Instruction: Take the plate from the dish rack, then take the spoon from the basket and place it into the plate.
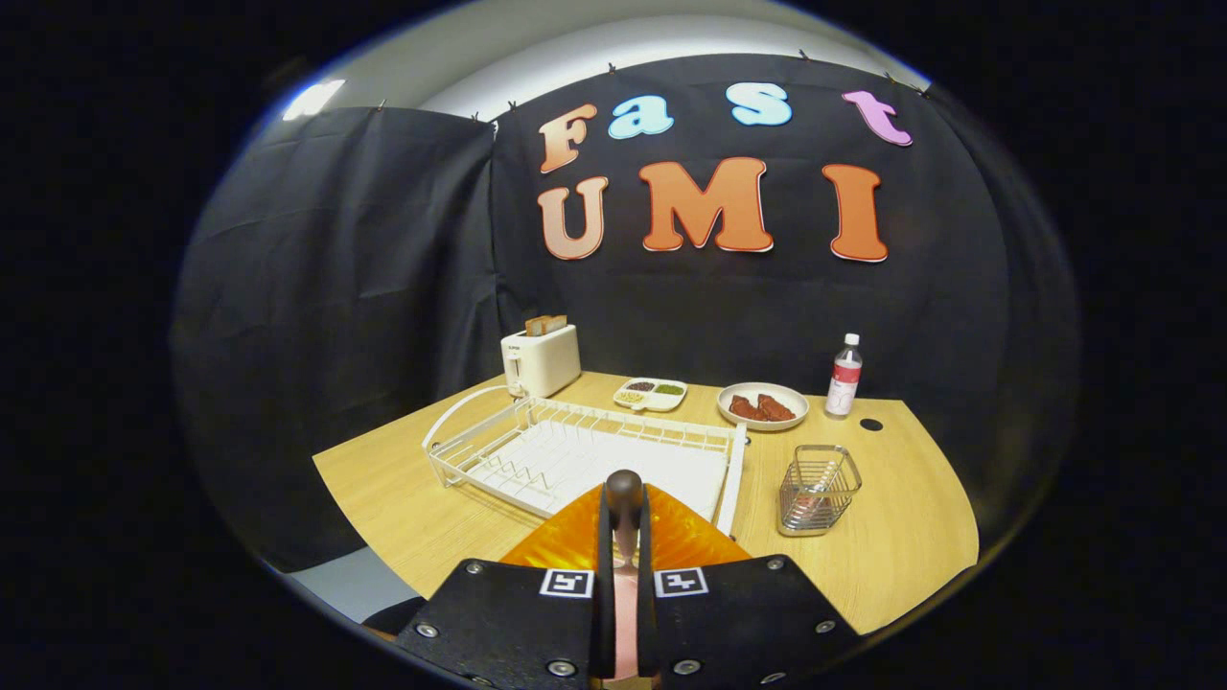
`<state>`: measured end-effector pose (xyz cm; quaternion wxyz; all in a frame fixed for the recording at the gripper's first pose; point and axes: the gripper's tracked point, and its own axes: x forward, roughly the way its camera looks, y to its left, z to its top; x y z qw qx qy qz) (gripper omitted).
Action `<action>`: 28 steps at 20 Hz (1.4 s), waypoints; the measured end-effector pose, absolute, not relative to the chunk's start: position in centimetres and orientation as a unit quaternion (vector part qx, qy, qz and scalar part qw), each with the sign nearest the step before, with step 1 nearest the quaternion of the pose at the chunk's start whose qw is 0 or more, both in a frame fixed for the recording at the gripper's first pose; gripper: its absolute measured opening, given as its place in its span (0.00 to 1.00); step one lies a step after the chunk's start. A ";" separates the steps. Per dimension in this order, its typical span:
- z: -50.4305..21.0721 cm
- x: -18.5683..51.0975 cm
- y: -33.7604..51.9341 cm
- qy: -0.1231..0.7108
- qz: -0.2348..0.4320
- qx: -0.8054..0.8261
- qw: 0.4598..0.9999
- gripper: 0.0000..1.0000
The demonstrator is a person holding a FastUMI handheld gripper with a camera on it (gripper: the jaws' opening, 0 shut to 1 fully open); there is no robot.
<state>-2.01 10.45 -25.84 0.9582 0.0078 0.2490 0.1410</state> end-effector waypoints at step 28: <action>-32.9 -9.8 7.6 0.279 0.200 0.057 0.937 0.19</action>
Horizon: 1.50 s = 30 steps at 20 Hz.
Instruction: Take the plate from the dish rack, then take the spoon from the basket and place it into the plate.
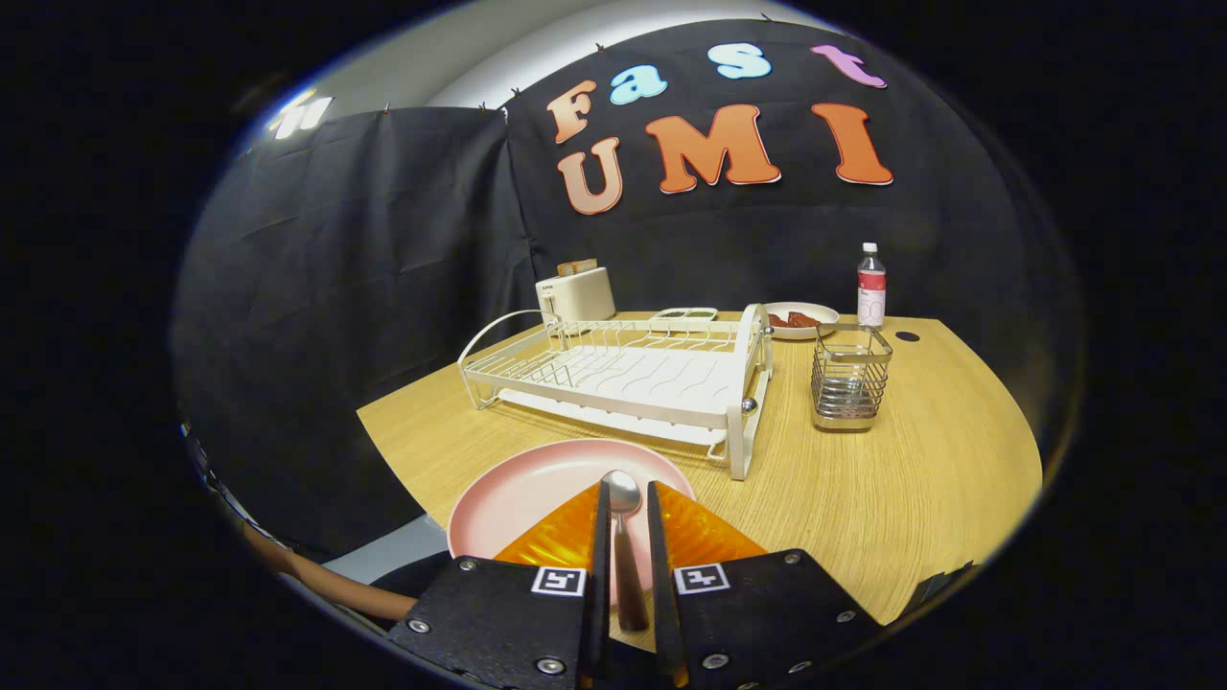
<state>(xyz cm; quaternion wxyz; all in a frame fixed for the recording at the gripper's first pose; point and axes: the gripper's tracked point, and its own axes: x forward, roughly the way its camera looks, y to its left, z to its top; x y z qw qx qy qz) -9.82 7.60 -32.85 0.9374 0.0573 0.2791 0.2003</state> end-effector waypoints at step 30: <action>-9.8 -6.5 5.3 0.004 0.008 -0.005 1.000 0.91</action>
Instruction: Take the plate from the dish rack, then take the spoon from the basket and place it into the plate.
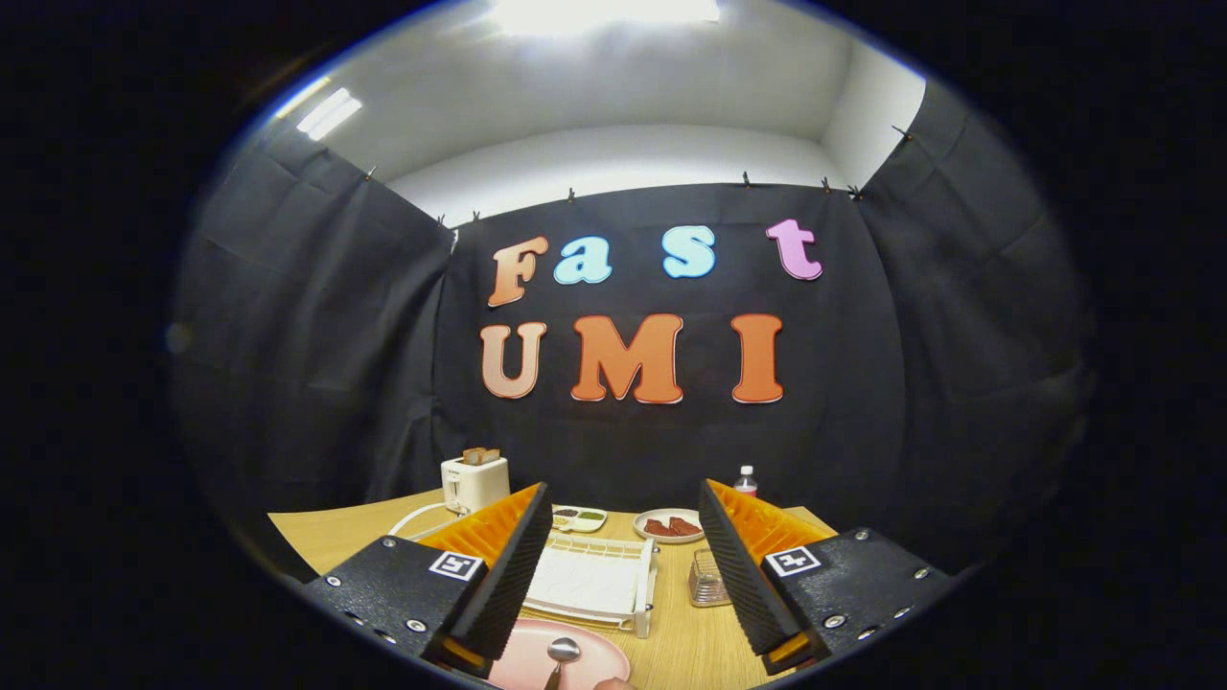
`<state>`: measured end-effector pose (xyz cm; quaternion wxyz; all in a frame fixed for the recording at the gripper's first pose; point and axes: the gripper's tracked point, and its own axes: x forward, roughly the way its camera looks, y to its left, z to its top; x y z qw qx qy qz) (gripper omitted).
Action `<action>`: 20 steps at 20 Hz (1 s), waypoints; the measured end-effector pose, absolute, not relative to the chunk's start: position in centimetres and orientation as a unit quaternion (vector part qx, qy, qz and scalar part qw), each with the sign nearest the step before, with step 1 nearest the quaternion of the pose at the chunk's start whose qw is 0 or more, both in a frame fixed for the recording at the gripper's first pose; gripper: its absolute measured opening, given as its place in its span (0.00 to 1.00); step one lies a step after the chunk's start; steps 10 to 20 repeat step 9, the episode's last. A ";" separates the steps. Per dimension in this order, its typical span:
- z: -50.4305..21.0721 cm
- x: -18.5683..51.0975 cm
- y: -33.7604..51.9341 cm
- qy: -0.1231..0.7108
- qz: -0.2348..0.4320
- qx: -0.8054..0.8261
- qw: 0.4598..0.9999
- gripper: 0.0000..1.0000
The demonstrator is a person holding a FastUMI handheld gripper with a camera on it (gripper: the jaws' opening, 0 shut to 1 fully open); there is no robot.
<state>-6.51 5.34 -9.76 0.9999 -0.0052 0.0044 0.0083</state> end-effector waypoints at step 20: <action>-7.6 -6.3 5.2 -0.052 -0.003 0.005 0.999 0.93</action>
